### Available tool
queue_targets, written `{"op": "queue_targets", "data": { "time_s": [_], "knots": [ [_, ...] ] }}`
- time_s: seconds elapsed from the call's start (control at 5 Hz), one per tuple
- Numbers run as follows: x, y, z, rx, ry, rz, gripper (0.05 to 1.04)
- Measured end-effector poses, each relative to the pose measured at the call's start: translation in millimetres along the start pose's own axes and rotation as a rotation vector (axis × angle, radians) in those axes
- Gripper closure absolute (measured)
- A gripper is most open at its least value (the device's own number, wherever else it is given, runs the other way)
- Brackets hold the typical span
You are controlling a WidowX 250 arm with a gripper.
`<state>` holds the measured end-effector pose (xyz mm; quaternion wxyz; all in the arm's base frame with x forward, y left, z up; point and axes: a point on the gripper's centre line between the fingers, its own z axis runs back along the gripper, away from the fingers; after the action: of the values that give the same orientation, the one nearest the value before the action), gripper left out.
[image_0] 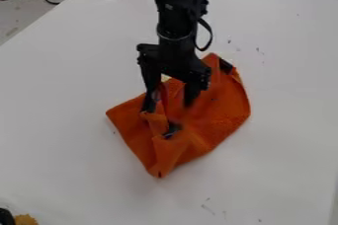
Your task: Unfold the cloth from top right to bottom left
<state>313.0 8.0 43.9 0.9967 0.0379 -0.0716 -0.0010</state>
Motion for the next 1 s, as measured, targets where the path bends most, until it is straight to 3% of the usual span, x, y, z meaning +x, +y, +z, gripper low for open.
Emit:
{"op": "queue_targets", "data": {
  "time_s": [0.2,1.0],
  "knots": [
    [7.0,12.9,-6.6,0.001,-0.007,-0.001,0.082],
    [-2.4,16.2,-18.0,-0.019,-0.006,0.048,0.082]
  ]
}}
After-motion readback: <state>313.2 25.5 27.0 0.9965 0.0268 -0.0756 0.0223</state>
